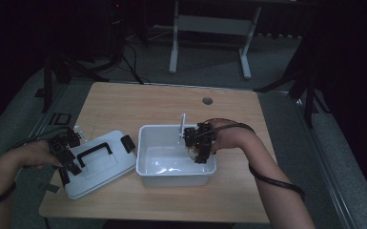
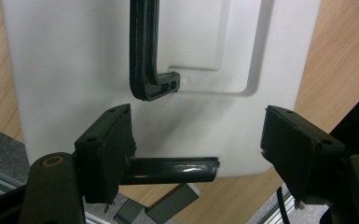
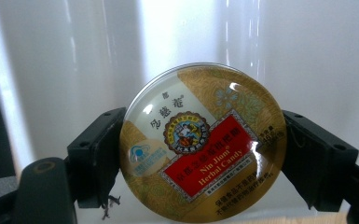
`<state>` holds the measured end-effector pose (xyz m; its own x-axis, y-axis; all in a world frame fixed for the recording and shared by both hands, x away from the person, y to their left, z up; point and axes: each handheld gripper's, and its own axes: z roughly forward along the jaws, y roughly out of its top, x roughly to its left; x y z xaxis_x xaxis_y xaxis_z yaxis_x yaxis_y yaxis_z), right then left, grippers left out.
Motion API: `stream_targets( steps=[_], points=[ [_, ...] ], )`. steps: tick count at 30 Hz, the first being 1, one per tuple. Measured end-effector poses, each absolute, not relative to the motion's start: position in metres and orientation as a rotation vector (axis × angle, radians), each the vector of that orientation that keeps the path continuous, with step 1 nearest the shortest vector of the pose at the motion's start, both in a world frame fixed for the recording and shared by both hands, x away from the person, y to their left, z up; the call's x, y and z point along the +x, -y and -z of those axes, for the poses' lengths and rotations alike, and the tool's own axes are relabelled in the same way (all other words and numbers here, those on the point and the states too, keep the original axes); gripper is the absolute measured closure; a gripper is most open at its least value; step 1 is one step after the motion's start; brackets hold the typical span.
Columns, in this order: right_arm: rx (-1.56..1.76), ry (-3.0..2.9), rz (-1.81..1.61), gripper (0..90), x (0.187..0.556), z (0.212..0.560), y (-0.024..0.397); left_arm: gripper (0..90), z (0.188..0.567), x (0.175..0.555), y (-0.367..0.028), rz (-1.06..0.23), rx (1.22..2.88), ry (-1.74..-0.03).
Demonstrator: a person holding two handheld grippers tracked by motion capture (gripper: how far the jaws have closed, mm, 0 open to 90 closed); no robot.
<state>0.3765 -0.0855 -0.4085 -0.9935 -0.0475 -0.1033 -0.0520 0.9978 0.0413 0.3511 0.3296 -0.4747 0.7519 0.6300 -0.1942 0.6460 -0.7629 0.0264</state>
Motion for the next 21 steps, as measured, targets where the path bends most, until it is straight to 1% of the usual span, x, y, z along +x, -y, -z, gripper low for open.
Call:
stream_targets(
  steps=[13,21],
  points=[
    [-0.056,-3.069,-0.008,20.3,0.391,0.445,0.076,24.8,0.477,0.351,-0.329,0.279,2.86,-1.039],
    [-0.08,-3.062,0.101,20.3,0.395,0.465,0.072,24.8,0.477,0.351,-0.329,0.28,2.858,-1.039]
  ],
)
